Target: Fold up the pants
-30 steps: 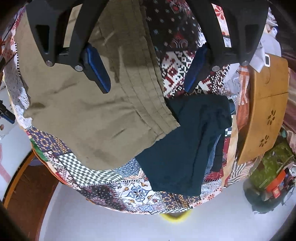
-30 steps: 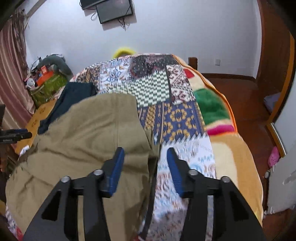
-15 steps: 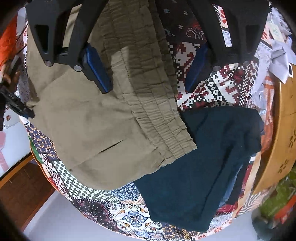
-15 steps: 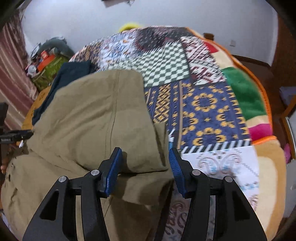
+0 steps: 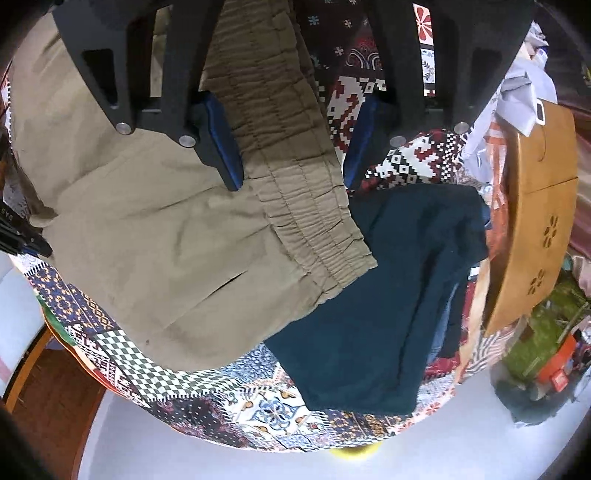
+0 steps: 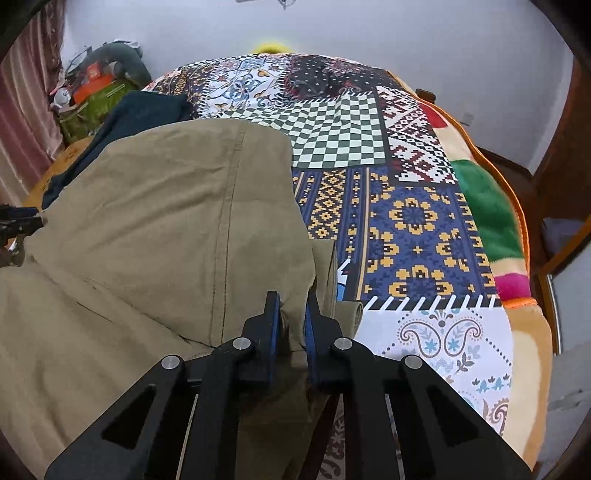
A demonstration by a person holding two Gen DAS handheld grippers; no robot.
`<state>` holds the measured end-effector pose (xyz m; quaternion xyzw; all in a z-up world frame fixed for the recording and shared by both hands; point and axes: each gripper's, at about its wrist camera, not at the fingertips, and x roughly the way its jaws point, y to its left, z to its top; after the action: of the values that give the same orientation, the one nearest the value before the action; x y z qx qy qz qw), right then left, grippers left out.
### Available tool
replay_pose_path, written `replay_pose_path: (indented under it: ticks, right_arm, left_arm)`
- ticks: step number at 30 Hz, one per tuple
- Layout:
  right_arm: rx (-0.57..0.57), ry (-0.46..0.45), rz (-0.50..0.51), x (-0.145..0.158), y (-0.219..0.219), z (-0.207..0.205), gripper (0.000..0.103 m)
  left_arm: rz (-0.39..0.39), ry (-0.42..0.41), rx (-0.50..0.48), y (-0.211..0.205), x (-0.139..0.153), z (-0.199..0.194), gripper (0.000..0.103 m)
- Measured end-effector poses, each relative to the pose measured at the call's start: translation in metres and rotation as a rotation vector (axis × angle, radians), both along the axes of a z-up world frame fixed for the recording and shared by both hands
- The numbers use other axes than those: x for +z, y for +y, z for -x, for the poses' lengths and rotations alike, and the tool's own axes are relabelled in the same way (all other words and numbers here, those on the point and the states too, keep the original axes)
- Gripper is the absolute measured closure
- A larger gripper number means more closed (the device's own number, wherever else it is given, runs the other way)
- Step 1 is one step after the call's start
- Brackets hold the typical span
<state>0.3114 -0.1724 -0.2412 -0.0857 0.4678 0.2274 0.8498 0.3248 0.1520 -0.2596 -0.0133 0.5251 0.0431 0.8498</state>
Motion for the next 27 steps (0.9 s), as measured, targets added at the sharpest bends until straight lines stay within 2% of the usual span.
replay_pose_path:
  ticks: [5, 11, 13, 17, 22, 25, 27]
  right_arm:
    - [-0.036, 0.028, -0.008, -0.009, -0.001, -0.002, 0.092]
    - [-0.028, 0.09, -0.033, -0.005, -0.005, -0.008, 0.089]
    - [-0.028, 0.096, -0.027, 0.002, -0.007, -0.008, 0.084]
    - [-0.034, 0.052, -0.065, 0.03, -0.012, -0.008, 0.083]
    - [-0.04, -0.054, -0.144, 0.072, -0.011, -0.015, 0.062]
    - [-0.034, -0.091, -0.17, 0.086, -0.002, -0.027, 0.053]
    - [-0.035, -0.101, -0.185, 0.09, 0.006, -0.04, 0.051]
  left_arm:
    - [0.012, -0.006, 0.031, 0.004, -0.007, 0.001, 0.04]
    - [0.039, 0.004, -0.009, 0.004, 0.002, 0.004, 0.04]
    - [0.033, -0.001, -0.015, 0.005, 0.01, 0.006, 0.039]
    - [0.015, -0.045, -0.003, 0.015, 0.029, 0.008, 0.032]
    - [0.044, -0.076, 0.053, 0.04, 0.039, -0.005, 0.029]
    - [0.07, -0.06, 0.09, 0.054, 0.034, -0.019, 0.029]
    - [0.084, -0.041, 0.106, 0.06, 0.027, -0.031, 0.029]
